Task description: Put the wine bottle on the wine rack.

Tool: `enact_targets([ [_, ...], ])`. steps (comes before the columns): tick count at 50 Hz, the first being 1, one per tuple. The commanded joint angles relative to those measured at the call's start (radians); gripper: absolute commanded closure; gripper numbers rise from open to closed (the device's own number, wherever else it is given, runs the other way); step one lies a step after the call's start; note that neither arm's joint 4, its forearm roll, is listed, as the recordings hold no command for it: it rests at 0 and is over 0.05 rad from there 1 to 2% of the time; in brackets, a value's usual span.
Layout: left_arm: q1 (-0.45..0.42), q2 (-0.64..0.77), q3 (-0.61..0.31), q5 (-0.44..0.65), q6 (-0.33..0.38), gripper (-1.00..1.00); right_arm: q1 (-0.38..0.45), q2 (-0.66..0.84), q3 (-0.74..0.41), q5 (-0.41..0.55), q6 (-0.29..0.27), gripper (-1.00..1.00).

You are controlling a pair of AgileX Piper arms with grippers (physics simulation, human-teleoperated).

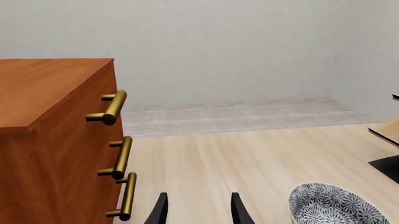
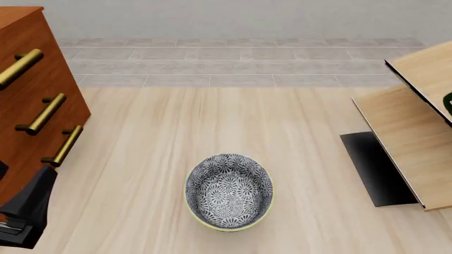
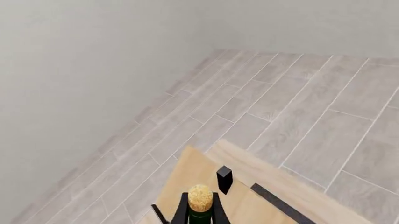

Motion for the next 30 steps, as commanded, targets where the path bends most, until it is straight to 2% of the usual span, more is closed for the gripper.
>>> enact_targets([
  [1,0.003,0.0,0.0,-0.001,0.0,-1.0,-0.02,0.011,0.033,-0.04,0.006,1.0],
  [30,0.008,0.0,0.0,-0.002,0.001,-1.0,-0.056,0.062,0.116,-0.131,0.003,1.0],
])
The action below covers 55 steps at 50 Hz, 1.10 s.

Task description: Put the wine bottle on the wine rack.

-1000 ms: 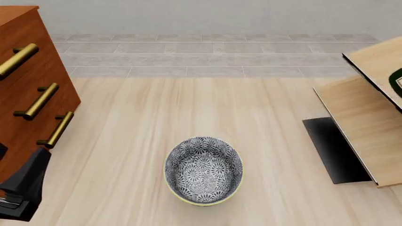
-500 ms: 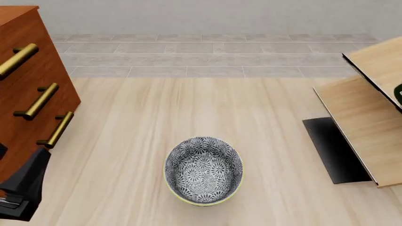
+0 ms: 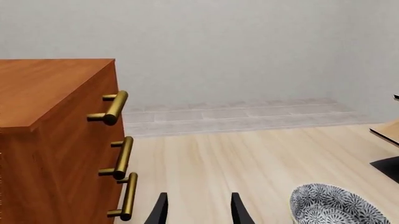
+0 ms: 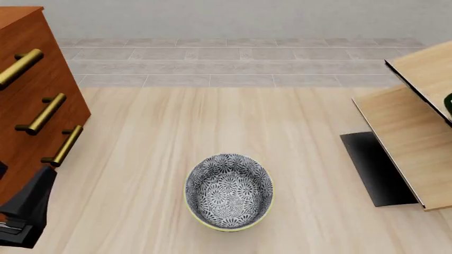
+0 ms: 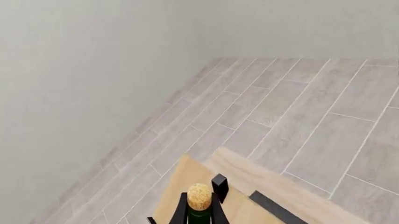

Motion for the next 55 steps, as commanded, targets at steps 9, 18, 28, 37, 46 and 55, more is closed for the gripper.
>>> enact_targets([
  [9,0.0,0.0,0.0,0.002,0.0,-1.0,-0.032,0.069,0.089,-0.061,0.004,1.0],
  [18,0.001,0.0,0.0,0.004,-0.001,-1.0,-0.06,0.112,0.091,-0.09,-0.015,1.0],
  [28,0.003,0.0,0.0,0.005,-0.005,-1.0,-0.09,0.164,0.096,-0.129,-0.031,1.0],
  [37,0.007,0.0,0.0,0.007,-0.005,-1.0,-0.099,0.191,0.11,-0.155,-0.043,1.0],
  [46,0.008,0.0,0.0,0.007,-0.007,-1.0,-0.106,0.213,0.134,-0.185,-0.056,1.0],
  [55,0.01,0.0,0.0,0.008,-0.008,-1.0,-0.113,0.244,0.158,-0.221,-0.067,1.0],
])
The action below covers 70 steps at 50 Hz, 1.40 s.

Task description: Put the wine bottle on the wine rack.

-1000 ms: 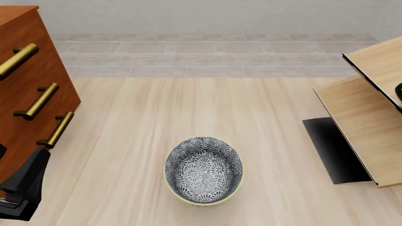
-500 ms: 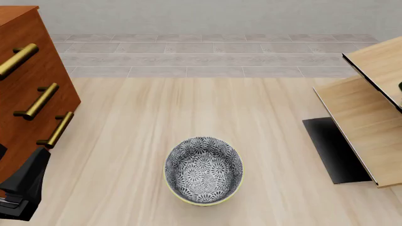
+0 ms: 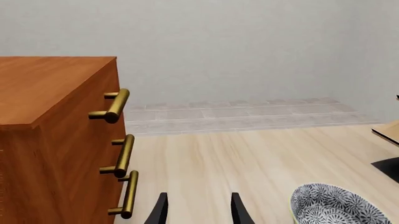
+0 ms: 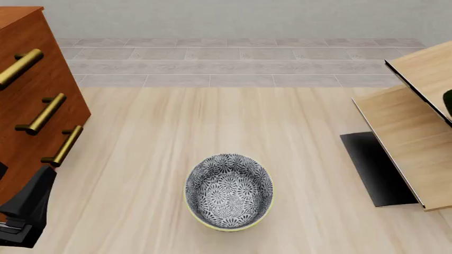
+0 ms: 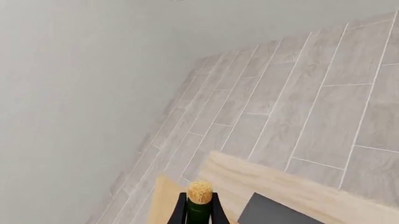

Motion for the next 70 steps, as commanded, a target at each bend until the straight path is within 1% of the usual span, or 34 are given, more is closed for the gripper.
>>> enact_targets([
  [1,0.002,0.0,0.0,0.001,-0.002,-1.0,0.006,0.06,0.082,-0.015,0.008,1.0],
  [8,0.004,0.0,0.0,0.004,-0.001,-1.0,-0.005,0.094,0.09,-0.043,-0.002,1.0],
  [20,0.007,0.0,0.0,0.005,-0.003,-1.0,-0.004,0.115,0.107,-0.068,-0.003,1.0],
  [28,0.009,0.0,0.0,0.004,-0.002,-1.0,-0.001,0.115,0.111,-0.068,0.0,1.0],
  [40,0.01,0.0,0.0,0.005,-0.002,-1.0,0.0,0.145,0.113,-0.099,0.0,1.0],
  [52,0.011,0.0,0.0,0.005,-0.005,-1.0,0.004,0.138,0.113,-0.098,0.002,1.0],
  [53,0.011,0.0,0.0,0.006,-0.006,-1.0,0.004,0.139,0.113,-0.097,0.004,-1.0],
  [70,0.015,0.0,0.0,0.005,-0.008,-1.0,0.01,0.132,0.109,-0.088,0.007,-1.0],
])
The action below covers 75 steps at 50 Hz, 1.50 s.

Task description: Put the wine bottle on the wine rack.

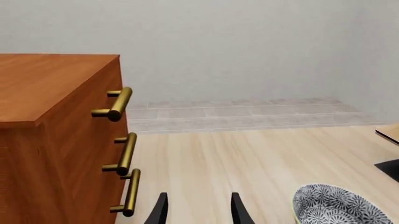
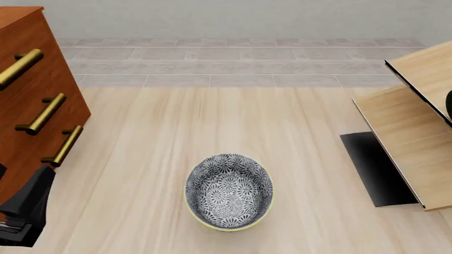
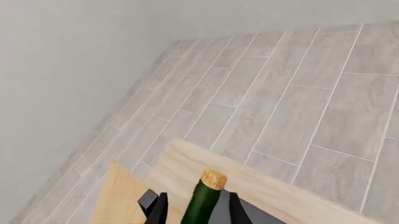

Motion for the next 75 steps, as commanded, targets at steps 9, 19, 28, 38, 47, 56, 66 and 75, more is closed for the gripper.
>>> enact_targets([
  [9,0.002,0.0,0.0,-0.001,-0.002,-1.0,0.014,-0.005,0.017,0.041,0.013,-1.0],
  [19,0.001,0.0,0.0,-0.004,-0.003,-1.0,0.006,-0.036,0.001,0.073,0.018,-1.0],
  [28,-0.003,0.0,0.0,-0.007,-0.007,-1.0,0.0,-0.07,-0.024,0.112,0.017,-1.0],
  [38,-0.003,0.0,0.0,-0.01,-0.01,-1.0,0.001,-0.121,-0.054,0.169,0.019,-1.0],
  [47,-0.004,0.0,0.0,-0.013,-0.011,-1.0,0.015,-0.167,-0.065,0.205,0.015,-1.0],
  [56,-0.008,0.0,0.0,-0.016,-0.007,-1.0,0.045,-0.225,-0.062,0.233,0.013,-1.0],
  [66,-0.005,0.0,0.0,-0.017,-0.004,-1.0,0.115,-0.301,-0.033,0.252,0.001,-1.0],
  [75,-0.002,0.0,0.0,-0.02,0.0,-1.0,0.174,-0.34,0.013,0.236,0.0,-1.0],
])
